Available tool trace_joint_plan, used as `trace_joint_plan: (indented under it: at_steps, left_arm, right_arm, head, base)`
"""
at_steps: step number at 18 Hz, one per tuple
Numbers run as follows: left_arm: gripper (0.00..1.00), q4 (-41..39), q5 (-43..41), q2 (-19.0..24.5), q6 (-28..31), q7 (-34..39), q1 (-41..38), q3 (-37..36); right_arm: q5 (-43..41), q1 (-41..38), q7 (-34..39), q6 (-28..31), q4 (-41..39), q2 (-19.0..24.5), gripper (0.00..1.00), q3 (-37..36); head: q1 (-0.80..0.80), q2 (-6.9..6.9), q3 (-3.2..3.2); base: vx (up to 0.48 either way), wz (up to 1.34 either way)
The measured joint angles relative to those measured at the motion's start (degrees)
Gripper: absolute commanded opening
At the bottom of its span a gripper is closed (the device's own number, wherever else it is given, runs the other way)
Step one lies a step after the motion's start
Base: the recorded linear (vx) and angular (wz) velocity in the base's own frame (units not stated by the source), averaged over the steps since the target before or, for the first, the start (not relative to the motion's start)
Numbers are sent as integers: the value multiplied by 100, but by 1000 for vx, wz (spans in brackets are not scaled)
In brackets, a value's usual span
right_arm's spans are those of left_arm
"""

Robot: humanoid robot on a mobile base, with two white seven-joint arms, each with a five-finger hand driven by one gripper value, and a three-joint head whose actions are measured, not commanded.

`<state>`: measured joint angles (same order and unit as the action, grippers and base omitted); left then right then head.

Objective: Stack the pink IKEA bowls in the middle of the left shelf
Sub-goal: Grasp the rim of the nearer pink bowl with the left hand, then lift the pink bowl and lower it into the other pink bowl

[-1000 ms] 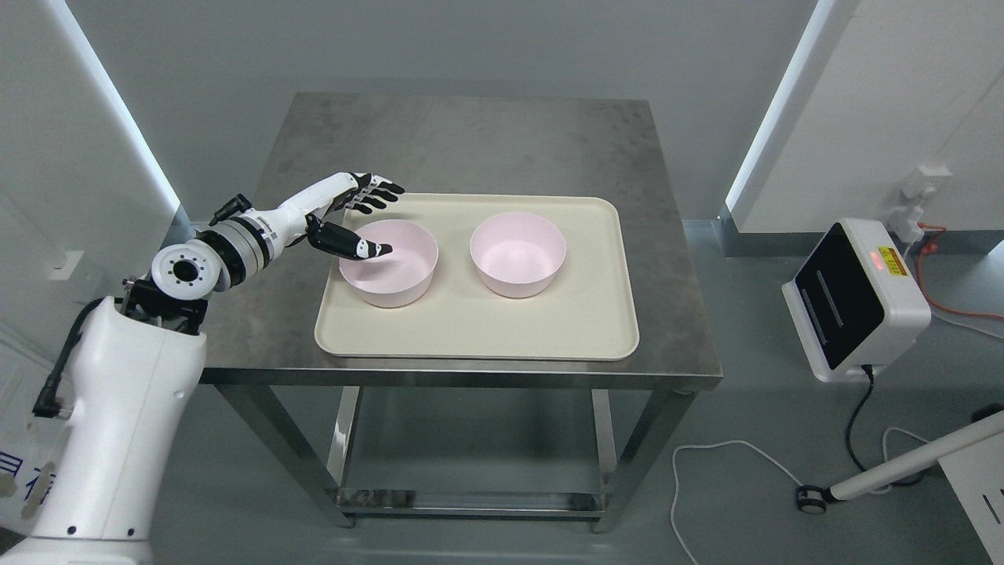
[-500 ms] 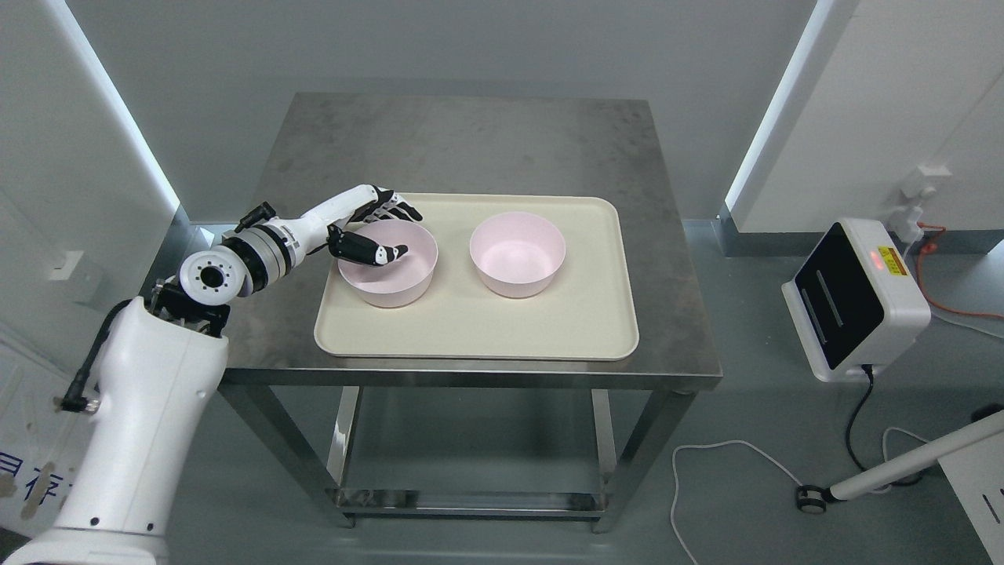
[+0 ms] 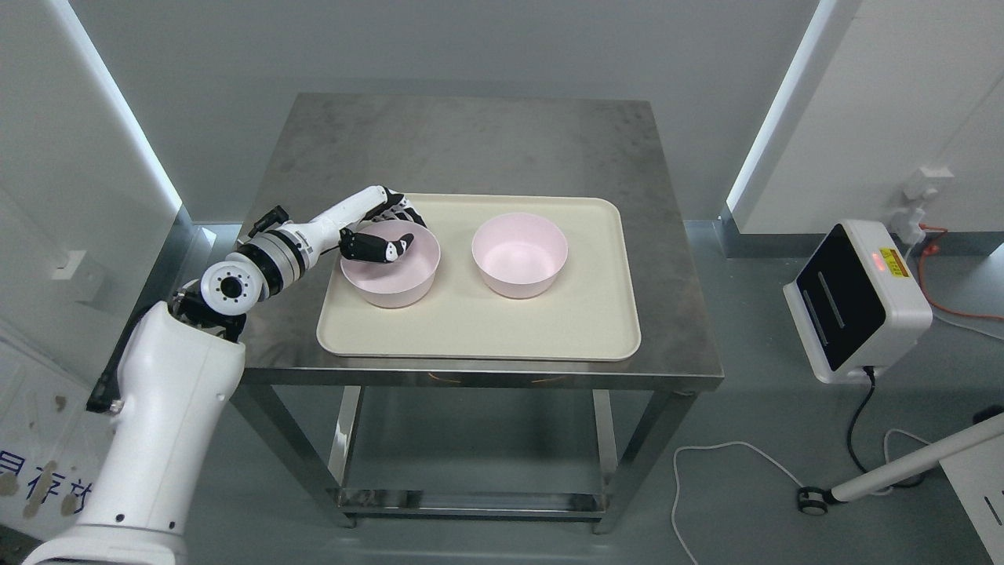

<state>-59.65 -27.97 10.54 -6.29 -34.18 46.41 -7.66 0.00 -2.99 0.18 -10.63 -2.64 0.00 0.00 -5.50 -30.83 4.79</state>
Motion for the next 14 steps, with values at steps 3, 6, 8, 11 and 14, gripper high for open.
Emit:
trace_joint_plan:
  at_steps: [3,6,8,11,14]
  left_arm:
    - [0,78,-79,-63,-50,12,16,53]
    - [0,146,-121,-105,-56,-23,94,129]
    - [0,173,-126,-127,-46,-87,181,171]
    - [0,177,-119,-169,-34,-100,372,228]
    - [0,150,-112,-254,-10,-90,599,269]
  right_arm:
    - [0,0,0,0,0,0,100,0]
    - [0,0,0,0,0,0,100,0]
    - [0,0,0,0,0,0,100,0]
    - [0,0,0,0,0,0,100,0]
    - [0,0,0,0,0,0,100,0]
  head:
    - [0,0,0]
    - [0,0,0]
    - [0,0,0]
    - [0,0,0]
    - [0,0,0]
  base:
    - [0,0]
    - [0,0]
    - [0,0]
    - [-1,-8]
    - [0,0]
